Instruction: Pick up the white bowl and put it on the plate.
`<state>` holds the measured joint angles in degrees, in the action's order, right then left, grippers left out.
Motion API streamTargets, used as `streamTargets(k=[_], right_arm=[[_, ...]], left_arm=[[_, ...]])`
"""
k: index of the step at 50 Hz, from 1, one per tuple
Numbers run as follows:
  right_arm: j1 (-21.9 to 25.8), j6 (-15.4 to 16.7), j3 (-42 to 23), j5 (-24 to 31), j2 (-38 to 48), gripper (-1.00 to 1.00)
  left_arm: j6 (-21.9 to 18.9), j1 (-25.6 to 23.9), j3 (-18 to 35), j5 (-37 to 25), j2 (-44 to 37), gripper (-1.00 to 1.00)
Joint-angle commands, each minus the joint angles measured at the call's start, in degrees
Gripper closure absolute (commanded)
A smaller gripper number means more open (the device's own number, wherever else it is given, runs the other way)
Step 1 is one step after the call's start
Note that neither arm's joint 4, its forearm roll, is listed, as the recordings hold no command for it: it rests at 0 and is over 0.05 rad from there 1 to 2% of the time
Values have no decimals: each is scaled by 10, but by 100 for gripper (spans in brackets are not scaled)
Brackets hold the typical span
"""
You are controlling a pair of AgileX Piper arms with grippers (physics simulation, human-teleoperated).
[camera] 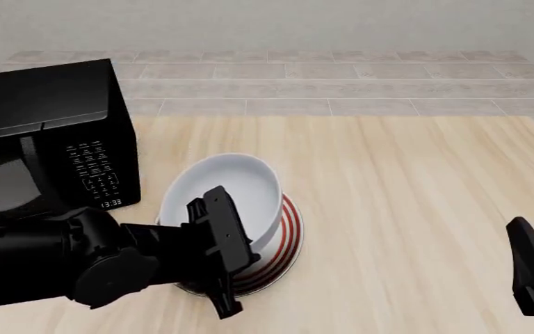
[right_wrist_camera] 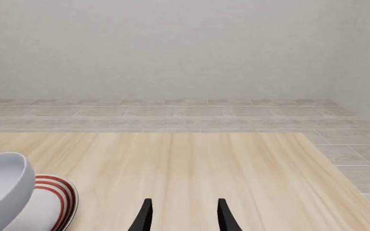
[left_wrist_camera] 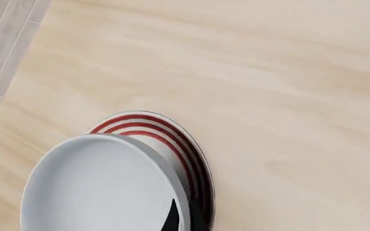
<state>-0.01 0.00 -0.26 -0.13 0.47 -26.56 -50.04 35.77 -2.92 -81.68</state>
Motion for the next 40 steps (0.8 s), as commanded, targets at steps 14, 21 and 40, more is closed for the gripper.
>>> streamTargets(k=[14,21,40], right_arm=[[2,0,0,2,-2,-100],[2,0,0,3,-2,-100],[2,0,0,1,0,-100]], left_arm=[[7,-5,-1,28,-30,100],[8,-5,1,26,-31,100],[18,-3,7,29,-44,100]])
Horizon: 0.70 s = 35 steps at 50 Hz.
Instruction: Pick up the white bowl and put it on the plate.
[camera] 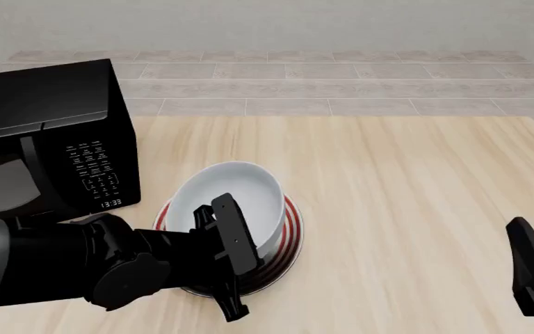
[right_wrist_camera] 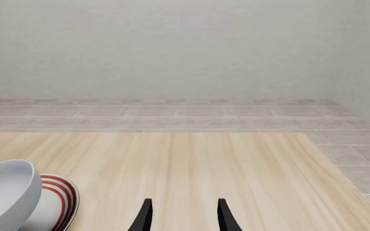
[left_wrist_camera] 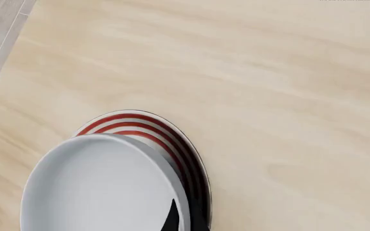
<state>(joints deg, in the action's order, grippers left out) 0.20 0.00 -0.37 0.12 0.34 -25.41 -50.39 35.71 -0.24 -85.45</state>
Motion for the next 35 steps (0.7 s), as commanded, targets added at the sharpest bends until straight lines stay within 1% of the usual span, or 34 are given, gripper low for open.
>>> streamTargets(k=[1,5,6,27,35], right_arm=[[0,0,1,-2,1,-100],[0,0,1,-2,2,-100],[0,0,1,-2,2,-100],[0,0,0,-1,1,-100],[0,0,0,-1,1,-100]], left_arm=[[4,1,6,4,-5,100],[2,2,5,7,-11,100],[2,1,5,6,-11,-100],[2,-1,8,3,-7,-100],[-2,-4,4,-9,9,-100]])
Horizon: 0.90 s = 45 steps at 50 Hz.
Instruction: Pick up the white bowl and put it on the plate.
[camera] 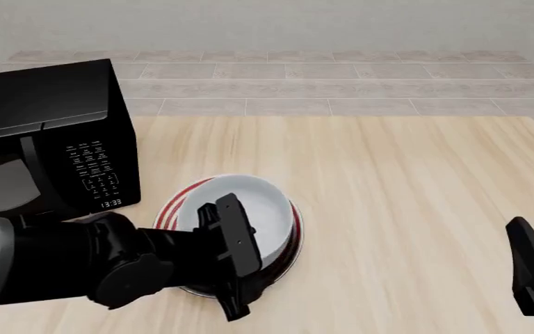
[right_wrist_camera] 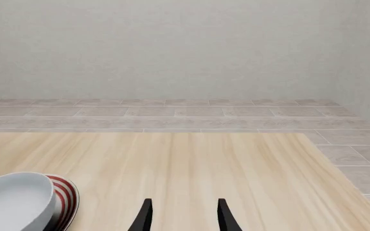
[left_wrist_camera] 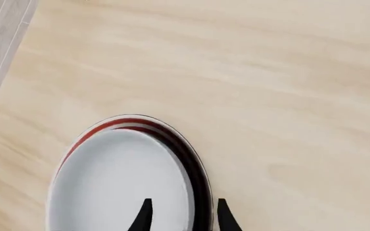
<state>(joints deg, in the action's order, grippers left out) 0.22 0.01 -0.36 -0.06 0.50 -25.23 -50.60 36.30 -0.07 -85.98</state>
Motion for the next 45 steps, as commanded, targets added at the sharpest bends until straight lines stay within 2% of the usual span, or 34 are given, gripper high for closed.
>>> streamTargets(k=[1,25,45], right_arm=[[0,0,0,0,-1,-100],[0,0,0,0,0,-100],[0,0,0,0,0,-100]], left_arm=[[-4,-2,-2,-11,15,-100],[-40,14,-9,-124,151,-100],[-50,26,-28,-193,255,-100]])
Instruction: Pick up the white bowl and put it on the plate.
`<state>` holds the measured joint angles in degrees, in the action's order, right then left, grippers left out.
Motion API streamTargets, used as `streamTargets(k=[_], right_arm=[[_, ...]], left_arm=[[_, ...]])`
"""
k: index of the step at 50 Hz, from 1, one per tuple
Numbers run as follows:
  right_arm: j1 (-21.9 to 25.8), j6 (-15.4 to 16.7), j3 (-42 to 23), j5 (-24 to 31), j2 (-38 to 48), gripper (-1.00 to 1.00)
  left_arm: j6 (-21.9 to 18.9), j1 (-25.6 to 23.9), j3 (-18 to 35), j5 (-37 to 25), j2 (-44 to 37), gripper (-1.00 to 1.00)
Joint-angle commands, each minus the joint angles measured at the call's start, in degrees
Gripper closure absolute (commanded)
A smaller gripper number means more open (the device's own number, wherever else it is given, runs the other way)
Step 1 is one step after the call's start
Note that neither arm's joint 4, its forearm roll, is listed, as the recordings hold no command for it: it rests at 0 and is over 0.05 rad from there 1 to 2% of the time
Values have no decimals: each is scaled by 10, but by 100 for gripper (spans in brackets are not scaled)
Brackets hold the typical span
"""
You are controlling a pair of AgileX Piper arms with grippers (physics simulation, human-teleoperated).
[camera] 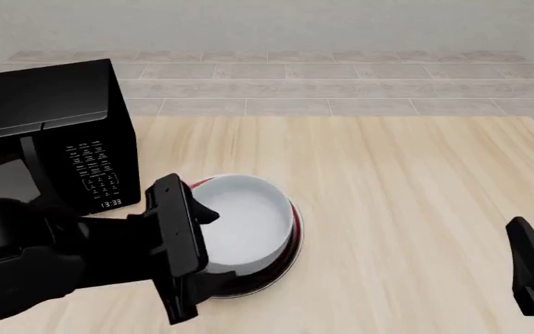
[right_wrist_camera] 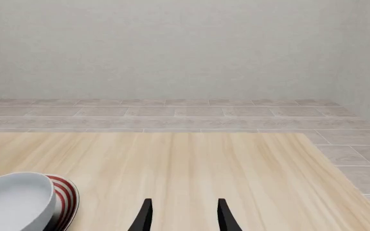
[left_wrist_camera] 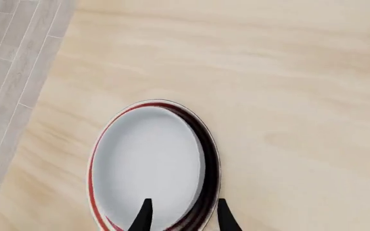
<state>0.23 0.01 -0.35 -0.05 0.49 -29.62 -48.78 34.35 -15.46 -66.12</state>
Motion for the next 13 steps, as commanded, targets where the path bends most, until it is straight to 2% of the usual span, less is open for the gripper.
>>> streamTargets(k=[1,13], right_arm=[[0,0,0,0,0,-100],[0,0,0,0,0,-100]], left_arm=[[-6,7,-10,-43,62,-100],[-9,16,-24,-75,116,-100]])
